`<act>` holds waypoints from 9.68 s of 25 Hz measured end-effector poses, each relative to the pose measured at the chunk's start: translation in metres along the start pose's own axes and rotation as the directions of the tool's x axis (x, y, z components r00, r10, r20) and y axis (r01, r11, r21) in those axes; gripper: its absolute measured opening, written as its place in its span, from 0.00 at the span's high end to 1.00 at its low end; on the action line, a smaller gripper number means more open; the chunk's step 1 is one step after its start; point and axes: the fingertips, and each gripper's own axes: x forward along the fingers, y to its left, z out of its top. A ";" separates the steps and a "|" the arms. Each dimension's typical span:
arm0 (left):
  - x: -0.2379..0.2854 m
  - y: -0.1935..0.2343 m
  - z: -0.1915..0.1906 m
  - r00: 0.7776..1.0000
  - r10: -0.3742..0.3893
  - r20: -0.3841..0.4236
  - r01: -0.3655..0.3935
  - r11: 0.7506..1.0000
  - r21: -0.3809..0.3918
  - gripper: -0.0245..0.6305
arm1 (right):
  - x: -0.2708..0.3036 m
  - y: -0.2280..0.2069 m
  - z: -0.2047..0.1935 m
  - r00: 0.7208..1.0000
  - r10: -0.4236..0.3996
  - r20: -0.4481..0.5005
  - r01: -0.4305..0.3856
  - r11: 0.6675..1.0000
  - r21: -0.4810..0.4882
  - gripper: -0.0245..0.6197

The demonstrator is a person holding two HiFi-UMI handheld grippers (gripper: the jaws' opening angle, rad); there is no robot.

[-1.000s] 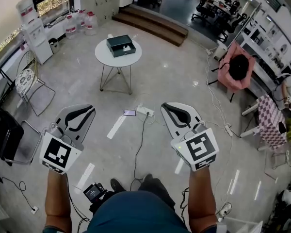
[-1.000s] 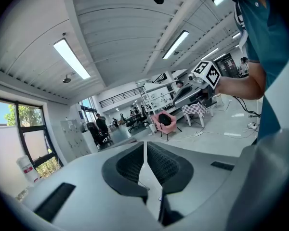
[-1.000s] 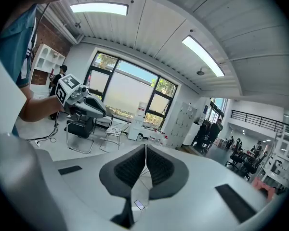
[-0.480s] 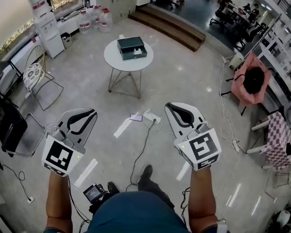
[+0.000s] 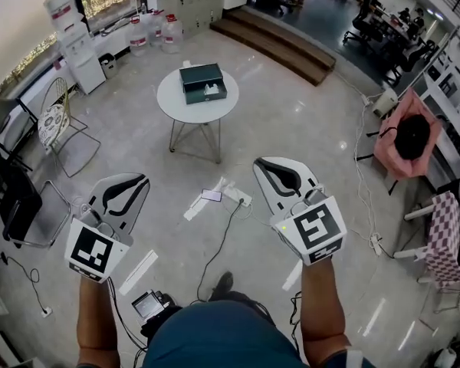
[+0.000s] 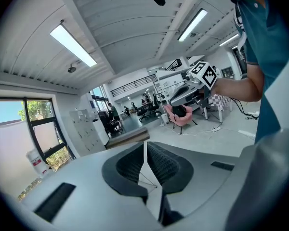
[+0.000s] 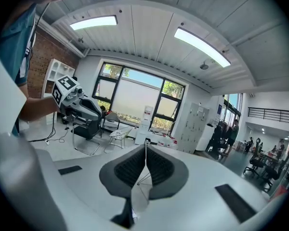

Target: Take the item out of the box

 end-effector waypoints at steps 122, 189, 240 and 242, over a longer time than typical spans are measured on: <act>0.722 0.504 -0.170 0.994 -0.088 -0.069 0.074 0.980 -0.185 0.90 | 0.682 -0.562 -0.167 0.973 0.164 -0.164 -0.140 0.978 0.153 0.90; 0.724 0.486 -0.473 0.952 -0.082 -0.295 -0.060 0.895 -0.442 0.90 | 0.961 -0.395 -0.541 0.554 0.396 -0.732 -0.487 0.868 0.101 0.90; 0.638 0.446 -0.073 1.000 -0.004 -0.031 -0.001 0.985 -0.173 0.90 | 0.531 -0.536 -0.057 0.983 0.155 0.098 -0.170 0.971 0.167 0.90; 0.636 0.436 -0.062 0.999 -0.008 -0.032 0.003 0.986 -0.165 0.90 | 0.510 -0.539 -0.053 0.983 0.146 0.107 -0.162 0.973 0.163 0.90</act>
